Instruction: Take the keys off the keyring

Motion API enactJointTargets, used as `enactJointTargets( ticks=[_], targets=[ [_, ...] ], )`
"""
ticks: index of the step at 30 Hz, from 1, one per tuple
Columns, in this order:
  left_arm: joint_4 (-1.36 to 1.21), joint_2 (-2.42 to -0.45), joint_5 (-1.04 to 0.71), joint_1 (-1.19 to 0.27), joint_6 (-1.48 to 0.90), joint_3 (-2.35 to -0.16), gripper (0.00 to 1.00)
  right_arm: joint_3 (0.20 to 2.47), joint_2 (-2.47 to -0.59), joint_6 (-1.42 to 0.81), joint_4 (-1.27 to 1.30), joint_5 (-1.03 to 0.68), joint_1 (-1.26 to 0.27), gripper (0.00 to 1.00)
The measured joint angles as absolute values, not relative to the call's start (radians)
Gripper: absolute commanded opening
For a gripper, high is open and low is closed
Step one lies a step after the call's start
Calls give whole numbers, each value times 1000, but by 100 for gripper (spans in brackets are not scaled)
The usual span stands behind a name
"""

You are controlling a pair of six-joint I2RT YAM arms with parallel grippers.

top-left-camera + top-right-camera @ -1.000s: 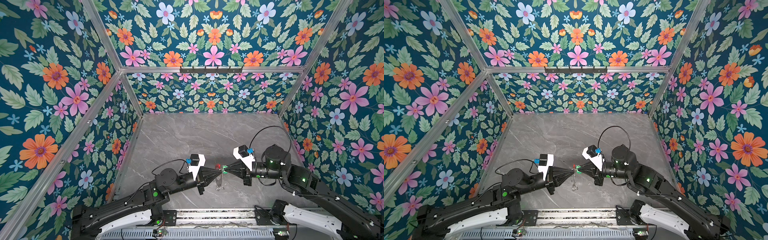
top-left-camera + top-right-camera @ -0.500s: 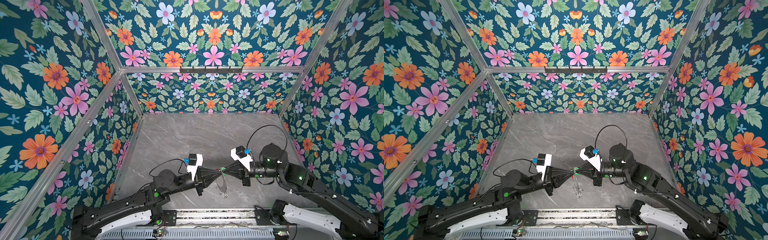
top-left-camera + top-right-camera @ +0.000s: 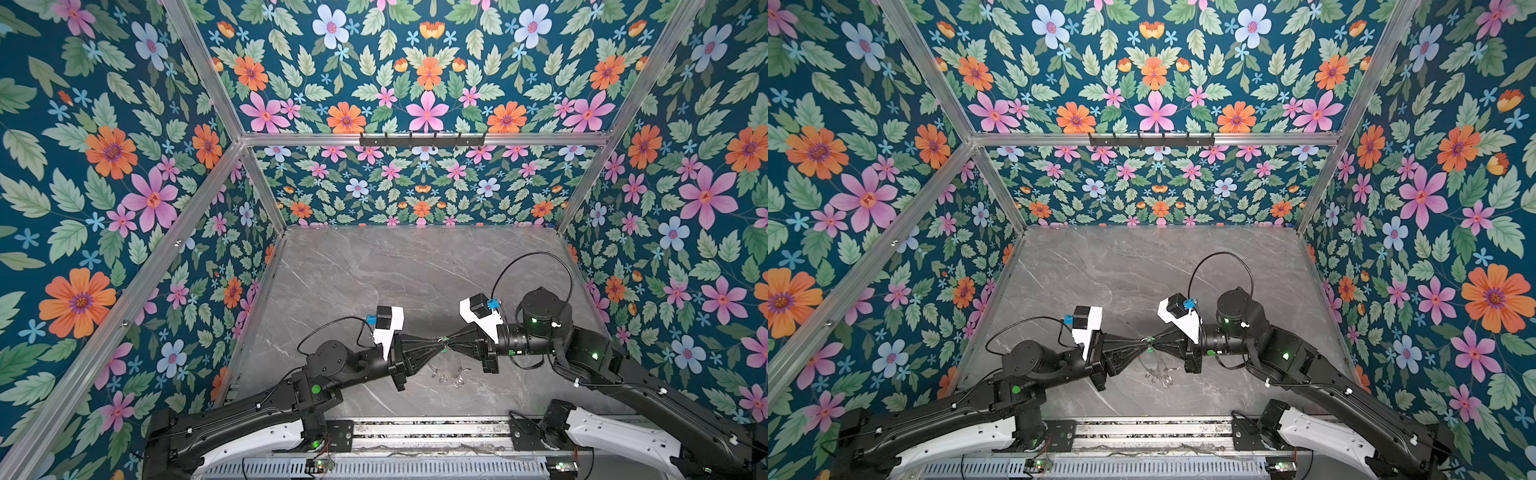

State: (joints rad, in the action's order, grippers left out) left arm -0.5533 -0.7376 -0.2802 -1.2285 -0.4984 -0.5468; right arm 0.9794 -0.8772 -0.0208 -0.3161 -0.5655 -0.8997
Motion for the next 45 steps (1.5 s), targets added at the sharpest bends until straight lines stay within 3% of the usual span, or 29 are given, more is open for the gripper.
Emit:
enactJointTargets(
  ticks=[29, 45],
  targets=[
    [-662, -705, -214, -1232, -282, -475, 0, 875, -841, -75, -177, -482, -978, 0],
    [-653, -696, -223, -1234, -151, -484, 0, 928, -859, -167, -233, -513, -982, 0]
  ],
)
